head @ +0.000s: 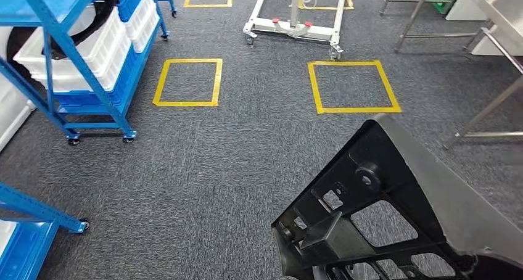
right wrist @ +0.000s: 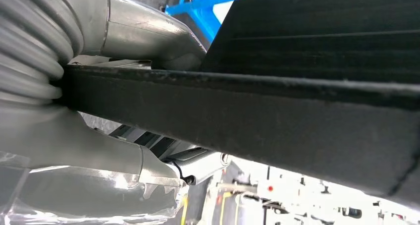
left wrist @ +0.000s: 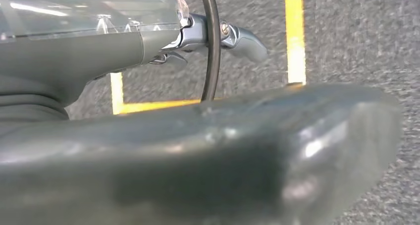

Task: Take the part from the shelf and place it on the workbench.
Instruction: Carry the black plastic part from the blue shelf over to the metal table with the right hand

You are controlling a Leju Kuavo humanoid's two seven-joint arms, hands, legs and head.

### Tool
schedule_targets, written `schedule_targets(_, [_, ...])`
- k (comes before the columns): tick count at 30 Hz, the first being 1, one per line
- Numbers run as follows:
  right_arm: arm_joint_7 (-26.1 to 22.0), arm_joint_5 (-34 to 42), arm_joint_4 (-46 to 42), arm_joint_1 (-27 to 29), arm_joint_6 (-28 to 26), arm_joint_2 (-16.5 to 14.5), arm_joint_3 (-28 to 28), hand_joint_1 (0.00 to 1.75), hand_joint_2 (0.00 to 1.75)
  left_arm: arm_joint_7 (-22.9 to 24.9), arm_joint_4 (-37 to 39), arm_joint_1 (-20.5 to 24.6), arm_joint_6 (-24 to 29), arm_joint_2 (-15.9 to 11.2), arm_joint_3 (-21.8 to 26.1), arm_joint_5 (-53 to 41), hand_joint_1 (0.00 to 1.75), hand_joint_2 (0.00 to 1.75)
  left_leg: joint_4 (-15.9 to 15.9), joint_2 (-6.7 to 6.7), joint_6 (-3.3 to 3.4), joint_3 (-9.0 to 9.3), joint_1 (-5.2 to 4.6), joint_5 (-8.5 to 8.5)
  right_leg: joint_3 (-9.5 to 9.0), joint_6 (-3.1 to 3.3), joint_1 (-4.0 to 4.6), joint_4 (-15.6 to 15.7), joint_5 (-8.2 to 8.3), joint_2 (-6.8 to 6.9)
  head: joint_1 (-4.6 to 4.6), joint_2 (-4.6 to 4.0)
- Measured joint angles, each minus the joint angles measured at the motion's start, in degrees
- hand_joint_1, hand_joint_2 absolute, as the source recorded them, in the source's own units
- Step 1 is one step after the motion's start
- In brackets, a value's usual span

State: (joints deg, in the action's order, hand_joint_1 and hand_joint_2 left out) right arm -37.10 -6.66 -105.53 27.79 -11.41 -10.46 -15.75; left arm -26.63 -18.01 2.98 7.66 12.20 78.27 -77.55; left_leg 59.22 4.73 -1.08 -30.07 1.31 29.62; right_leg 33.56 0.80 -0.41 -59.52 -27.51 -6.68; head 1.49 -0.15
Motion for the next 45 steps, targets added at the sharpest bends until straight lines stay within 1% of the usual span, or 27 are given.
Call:
schedule_targets(2, [0.0, -0.1, 0.0, 0.1, 0.0, 0.0, 0.0, 1.75, 1.75, 0.1, 0.0, 0.1, 0.0, 0.0, 0.0, 0.0, 0.00, 0.00, -0.4, -0.91, 0.74, 0.10, -0.16, -0.11, 0.50, -0.81, -0.18, 0.0, 0.34, -1.25, 0.01, 0.00])
schedule_targets(3, [0.0, -0.1, 0.0, 0.2, 0.0, 0.0, 0.0, 1.75, 1.75, 0.1, 0.0, 0.1, 0.0, 0.0, 0.0, 0.0, 0.00, 0.00, -0.7, -1.64, 1.18, 0.26, -0.16, -0.34, 0.73, -1.08, -0.20, -0.2, 0.19, -0.87, -0.01, 0.00])
schedule_targets(5, [0.0, -0.1, 0.0, 0.2, 0.0, 0.0, 0.0, 1.75, 1.75, 0.1, 0.0, 0.2, 0.0, 0.0, 0.0, 0.0, 0.00, 0.00, -1.4, -3.22, 2.03, 0.47, -0.10, -0.82, 2.28, -1.46, -0.09, -3.4, -1.87, 2.01, -0.02, 0.00])
schedule_targets(7, [0.0, -0.2, 0.1, 0.0, 0.0, 0.0, 0.0, 1.75, 1.75, 0.1, 0.0, 0.0, -0.1, 0.0, 0.0, 0.0, 0.00, 0.00, -1.6, -4.91, 2.38, 0.46, -0.44, -0.92, 5.62, -1.73, -0.06, -10.3, -5.52, 5.23, -0.02, 0.00])
schedule_targets(9, [0.0, -0.2, 0.3, 0.1, 0.0, 0.0, 0.0, 1.75, 1.75, 0.2, 0.0, -0.1, -0.1, -0.1, 0.0, 0.0, 0.00, 0.00, -1.6, -6.66, 2.46, 0.42, -0.69, -0.81, 7.83, -1.90, -0.25, -15.0, -6.88, 6.17, -0.02, 0.00])
schedule_targets(10, [0.0, -0.2, 0.4, 0.1, 0.0, 0.0, 0.1, 1.75, 1.75, 0.2, 0.0, -0.1, -0.2, -0.1, 0.0, 0.0, 0.00, 0.00, -1.6, -7.43, 2.46, 0.48, -0.75, -0.71, 7.42, -1.88, -0.31, -14.4, -5.99, 6.39, -0.02, 0.00])
schedule_targets(11, [0.0, -0.2, 0.5, 0.1, 0.0, 0.0, 0.1, 1.75, 1.75, 0.2, 0.0, 0.0, -0.2, -0.1, 0.0, 0.0, 0.00, 0.00, -1.6, -8.12, 2.41, 0.60, -0.78, -0.59, 5.87, -1.78, -0.31, -11.7, -4.30, 6.78, -0.02, 0.00])
schedule_targets(13, [0.0, -0.2, 0.5, 0.1, 0.0, 0.0, 0.1, 1.75, 1.75, 0.2, 0.0, 0.1, -0.3, -0.1, 0.0, 0.0, 0.00, 0.00, -1.5, -9.29, 2.12, 1.01, -0.92, -0.25, 1.44, -1.29, 0.10, -3.8, -1.23, 9.17, -0.03, 0.00])
schedule_targets(15, [0.0, -0.3, 0.5, 0.0, 0.0, 0.0, 0.1, 1.75, 1.75, 0.2, 0.0, 0.1, -0.4, -0.1, 0.0, 0.0, 0.00, 0.00, -1.5, -10.36, 1.64, 1.33, -1.09, 0.06, -0.79, -0.73, 0.74, 0.6, -0.35, 10.83, -0.02, 0.00])
schedule_targets(17, [0.0, -0.5, 0.5, 0.0, 0.0, 0.0, 0.1, 1.75, 1.75, 0.2, 0.0, 0.2, -0.4, -0.1, 0.0, 0.0, 0.00, 0.00, -1.7, -11.54, 1.10, 1.66, -1.16, 0.24, -0.68, -0.24, 1.01, 1.0, -0.32, 9.87, 0.00, 0.00])
schedule_targets(18, [0.0, -0.5, 0.5, 0.1, 0.0, -0.1, 0.1, 1.75, 1.75, 0.2, 0.0, 0.3, -0.4, -0.1, 0.0, 0.0, 0.00, 0.00, -1.5, -11.44, 0.84, 1.78, -1.06, 0.52, -0.77, 0.07, 0.88, 1.3, -0.15, 9.24, -0.01, 0.00])
schedule_targets(20, [0.0, -0.7, 0.6, 0.1, 0.0, -0.2, 0.2, 1.75, 1.75, 0.2, 0.0, 0.5, -0.5, -0.1, 0.0, 0.0, 0.00, 0.00, 1.2, -9.15, 0.44, 0.81, -0.89, 2.62, -1.08, 0.73, 0.44, 2.0, 0.23, 8.06, 0.00, 0.00])
schedule_targets(22, [0.0, -0.8, 0.7, -0.2, 0.0, -0.3, 0.2, 1.75, 1.75, 0.3, 0.0, 0.3, -0.5, -0.2, 0.0, 0.0, 0.00, 0.00, 8.3, -6.13, 0.22, -2.49, -0.69, 6.33, -1.20, 1.10, 0.22, 2.2, 0.36, 6.83, 0.02, 0.00])
schedule_targets(23, [0.0, -0.8, 0.8, -0.2, 0.0, -0.3, 0.3, 1.75, 1.75, 0.3, 0.0, 0.2, -0.6, -0.2, 0.0, 0.0, 0.00, 0.00, 12.1, -5.53, 0.10, -4.32, -0.65, 7.68, -1.21, 1.15, 0.21, 2.1, 0.35, 6.09, 0.01, 0.00])
schedule_targets(24, [0.0, -0.9, 0.9, -0.3, 0.0, -0.3, 0.3, 1.75, 1.75, 0.3, 0.0, 0.1, -0.6, -0.2, 0.0, 0.0, 0.00, 0.00, 14.4, -5.28, -0.02, -5.61, -0.60, 8.02, -1.25, 1.16, 0.20, 2.0, 0.33, 5.26, 0.01, 0.00])
schedule_targets(25, [0.0, -0.9, 1.0, -0.2, 0.0, -0.3, 0.3, 1.75, 1.75, 0.3, 0.0, 0.0, -0.6, -0.2, 0.0, 0.0, 0.00, 0.00, 14.6, -5.18, -0.11, -5.97, -0.55, 7.16, -1.29, 1.12, 0.18, 1.9, 0.29, 4.41, 0.01, 0.00])
schedule_targets(27, [0.0, -0.9, 1.2, -0.2, 0.0, -0.3, 0.3, 1.75, 1.75, 0.3, 0.0, 0.0, -0.6, -0.3, 0.0, 0.0, 0.00, 0.00, 8.8, -4.27, -0.25, -3.83, -0.31, 2.81, -1.36, 0.80, 0.04, 1.5, 0.08, 2.74, 0.01, 0.00])
schedule_targets(29, [0.0, -1.0, 1.2, -0.3, 0.0, -0.3, 0.3, 1.75, 1.75, 0.3, 0.0, 0.0, -0.6, -0.4, 0.0, 0.0, 0.00, 0.00, 2.2, -1.51, -0.24, -1.25, 0.02, 0.05, -0.98, 0.15, 0.03, 0.6, -0.28, 1.31, 0.00, 0.00])
schedule_targets(31, [0.0, -1.0, 1.2, -0.3, 0.0, -0.3, 0.3, 1.75, 1.75, 0.3, 0.0, 0.0, -0.6, -0.4, 0.0, 0.0, 0.00, 0.00, 0.2, -0.17, 0.20, -0.53, -0.03, -0.03, -0.35, -0.62, -0.01, 0.1, -0.30, 0.05, 0.00, 0.00])
schedule_targets(33, [0.0, -1.0, 1.2, -0.2, 0.0, -0.3, 0.3, 1.75, 1.75, 0.3, 0.0, 0.1, -0.6, -0.4, 0.0, 0.0, 0.00, 0.00, -0.1, -1.43, 1.03, -0.43, -0.14, -0.33, 0.06, -1.28, -0.24, 0.1, -0.07, -0.61, 0.00, 0.00])
schedule_targets(35, [0.0, -1.1, 1.3, -0.3, -0.1, -0.3, 0.3, 1.75, 1.75, 0.3, 0.0, 0.2, -0.6, -0.4, 0.0, 0.0, 0.00, 0.00, -0.5, -2.84, 1.80, -0.37, -0.08, -0.73, 1.12, -1.73, -0.15, -1.9, -1.41, 1.81, -0.02, 0.00])
schedule_targets(37, [0.0, -1.3, 1.3, -0.4, -0.1, -0.3, 0.4, 1.75, 1.75, 0.3, 0.0, 0.0, -0.7, -0.5, 0.0, 0.0, 0.00, 0.00, -0.7, -4.43, 2.20, -0.42, -0.23, -0.83, 4.06, -2.04, -0.01, -8.1, -4.92, 5.10, -0.02, 0.00])
schedule_targets(39, [0.0, -1.4, 1.4, -0.6, -0.1, -0.3, 0.4, 1.75, 1.75, 0.3, 0.0, -0.1, -0.9, -0.5, 0.0, 0.0, 0.00, 0.00, -0.7, -6.15, 2.37, -0.48, -0.48, -0.73, 7.14, -2.19, -0.05, -14.5, -7.42, 6.11, -0.01, 0.00])
schedule_targets(40, [0.0, -1.4, 1.5, -0.5, -0.1, -0.3, 0.4, 1.75, 1.75, 0.3, 0.0, -0.1, -1.0, -0.5, 0.0, 0.0, 0.00, 0.00, -0.7, -6.93, 2.42, -0.46, -0.58, -0.65, 7.49, -2.15, -0.04, -15.2, -7.17, 6.30, -0.02, 0.00])
schedule_targets(42, [0.0, -1.4, 1.7, -0.5, -0.1, -0.3, 0.4, 1.75, 1.75, 0.3, 0.0, 0.0, -1.0, -0.6, 0.0, -0.1, 0.00, 0.00, -0.7, -8.30, 2.38, -0.20, -0.70, -0.44, 4.79, -1.71, 0.15, -10.4, -3.98, 7.19, -0.02, 0.00])
schedule_targets(44, [0.1, -1.4, 1.7, -0.6, -0.1, -0.3, 0.4, 1.75, 1.75, 0.3, 0.0, 0.1, -1.1, -0.5, 0.0, -0.1, 0.00, 0.00, -0.7, -9.46, 2.13, 0.20, -0.88, -0.12, 0.67, -0.86, 0.83, -2.7, -1.24, 9.74, -0.01, 0.00])
schedule_targets(45, [0.1, -1.5, 1.7, -0.7, -0.1, -0.3, 0.4, 1.75, 1.75, 0.3, 0.0, 0.1, -1.2, -0.5, 0.0, -0.1, 0.00, 0.00, -0.7, -9.98, 1.94, 0.34, -0.99, 0.04, -0.47, -0.45, 1.18, -0.4, -0.74, 10.65, -0.01, 0.00])
